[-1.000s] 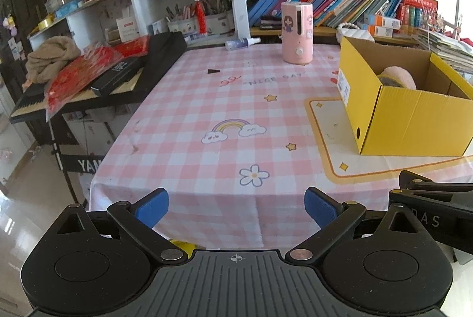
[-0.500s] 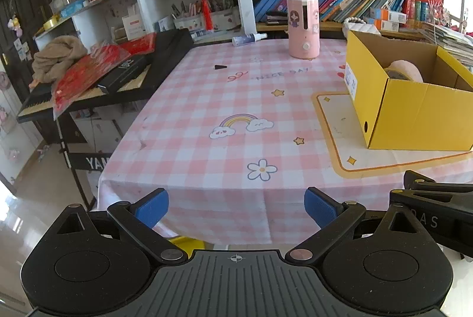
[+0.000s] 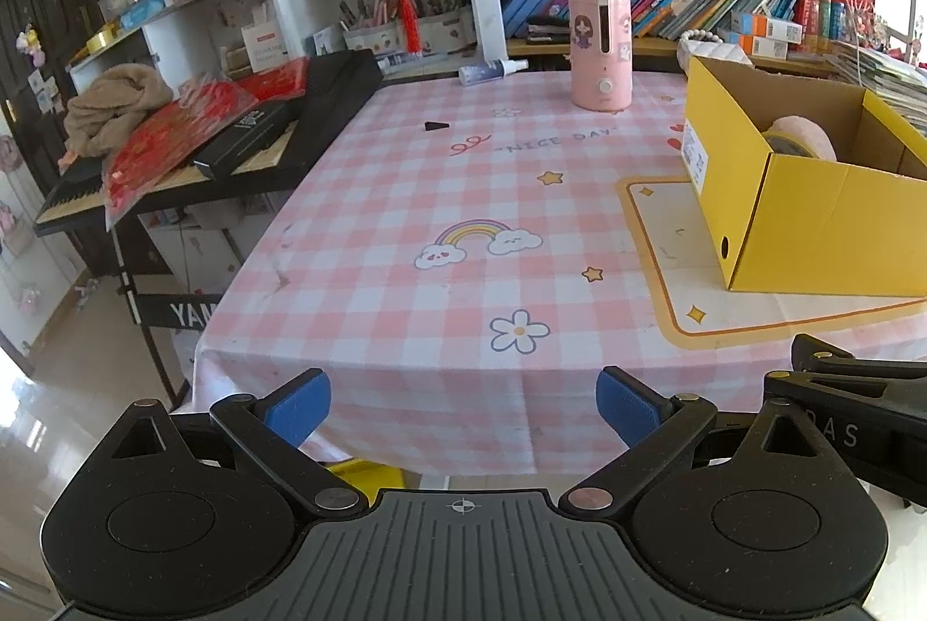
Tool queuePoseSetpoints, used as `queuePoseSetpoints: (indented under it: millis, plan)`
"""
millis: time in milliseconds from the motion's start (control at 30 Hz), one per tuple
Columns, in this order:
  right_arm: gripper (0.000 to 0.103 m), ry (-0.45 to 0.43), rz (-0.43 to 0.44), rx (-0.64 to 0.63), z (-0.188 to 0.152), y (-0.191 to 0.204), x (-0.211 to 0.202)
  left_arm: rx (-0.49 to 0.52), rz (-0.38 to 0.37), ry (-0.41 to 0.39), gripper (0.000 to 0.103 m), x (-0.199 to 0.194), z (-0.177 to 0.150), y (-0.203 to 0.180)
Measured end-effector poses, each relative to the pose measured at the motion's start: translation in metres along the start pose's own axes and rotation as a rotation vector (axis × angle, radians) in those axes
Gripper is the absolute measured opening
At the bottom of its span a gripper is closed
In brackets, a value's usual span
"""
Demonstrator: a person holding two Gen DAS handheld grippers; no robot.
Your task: Organize objects
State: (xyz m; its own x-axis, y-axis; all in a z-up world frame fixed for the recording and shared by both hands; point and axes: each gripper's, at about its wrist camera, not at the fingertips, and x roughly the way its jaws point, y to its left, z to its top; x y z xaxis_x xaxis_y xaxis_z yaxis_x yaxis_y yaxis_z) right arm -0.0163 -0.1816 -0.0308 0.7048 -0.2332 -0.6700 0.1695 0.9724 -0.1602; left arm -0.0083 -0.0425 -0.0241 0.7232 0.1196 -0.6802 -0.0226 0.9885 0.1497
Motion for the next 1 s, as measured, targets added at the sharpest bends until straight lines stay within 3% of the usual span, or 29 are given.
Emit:
queuePoseSetpoints:
  millis: [600,1000]
  plan:
    - [0.094,-0.015,-0.006,0.011,0.0034,0.0013,0.0014,-0.048,-0.028,0.044,0.099,0.0047,0.0045,0.0045]
    - [0.093,-0.011,-0.012,0.014,0.0033,0.0015,0.0016,-0.024,0.006,0.028,0.099,0.0043,0.005,-0.0018]
